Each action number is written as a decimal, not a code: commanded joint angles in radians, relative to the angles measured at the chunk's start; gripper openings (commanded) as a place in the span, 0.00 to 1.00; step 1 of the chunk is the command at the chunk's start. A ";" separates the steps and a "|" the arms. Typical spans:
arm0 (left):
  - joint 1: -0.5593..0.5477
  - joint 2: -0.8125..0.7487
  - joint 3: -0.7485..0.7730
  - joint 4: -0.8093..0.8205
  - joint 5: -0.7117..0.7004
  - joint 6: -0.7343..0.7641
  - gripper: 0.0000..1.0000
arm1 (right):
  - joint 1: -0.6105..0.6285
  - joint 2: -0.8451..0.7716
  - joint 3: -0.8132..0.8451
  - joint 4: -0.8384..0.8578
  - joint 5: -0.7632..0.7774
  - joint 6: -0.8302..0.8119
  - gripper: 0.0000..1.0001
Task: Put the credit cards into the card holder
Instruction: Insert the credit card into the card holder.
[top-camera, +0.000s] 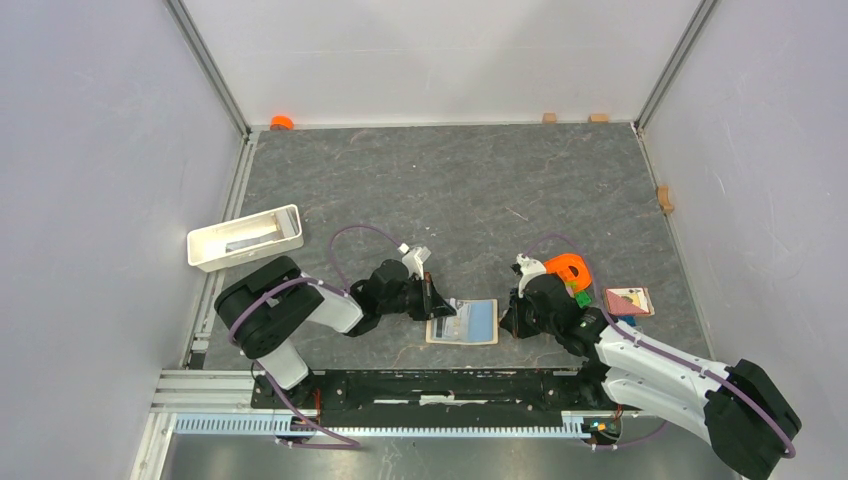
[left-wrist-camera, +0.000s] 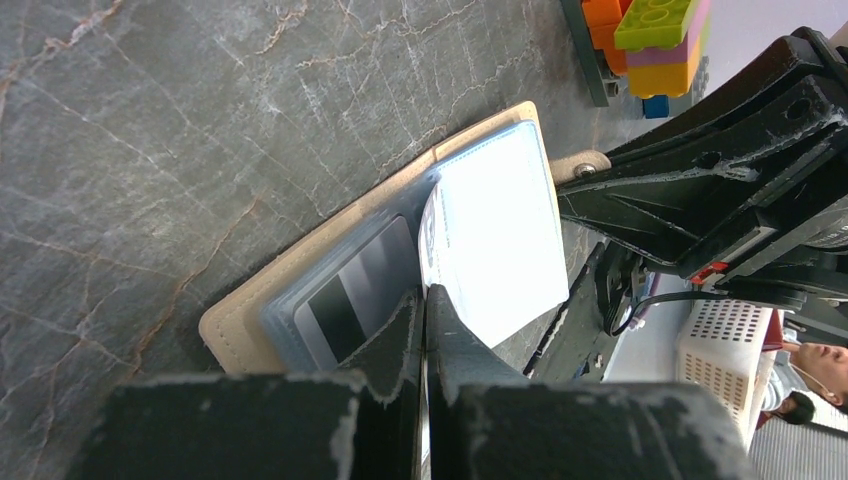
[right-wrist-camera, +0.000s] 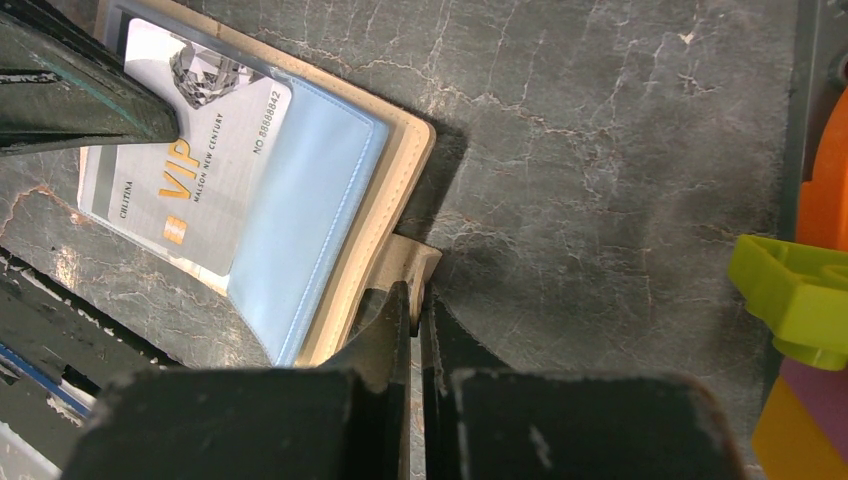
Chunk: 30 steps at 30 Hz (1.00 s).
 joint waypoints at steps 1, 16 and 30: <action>0.004 0.015 -0.010 -0.132 -0.036 0.108 0.02 | 0.006 -0.007 0.002 -0.031 0.020 -0.006 0.00; -0.032 0.054 -0.075 0.103 -0.042 -0.020 0.02 | 0.012 0.000 0.013 -0.027 0.020 -0.001 0.00; -0.079 0.098 -0.095 0.233 -0.079 -0.073 0.02 | 0.019 -0.003 0.016 -0.032 0.020 -0.002 0.00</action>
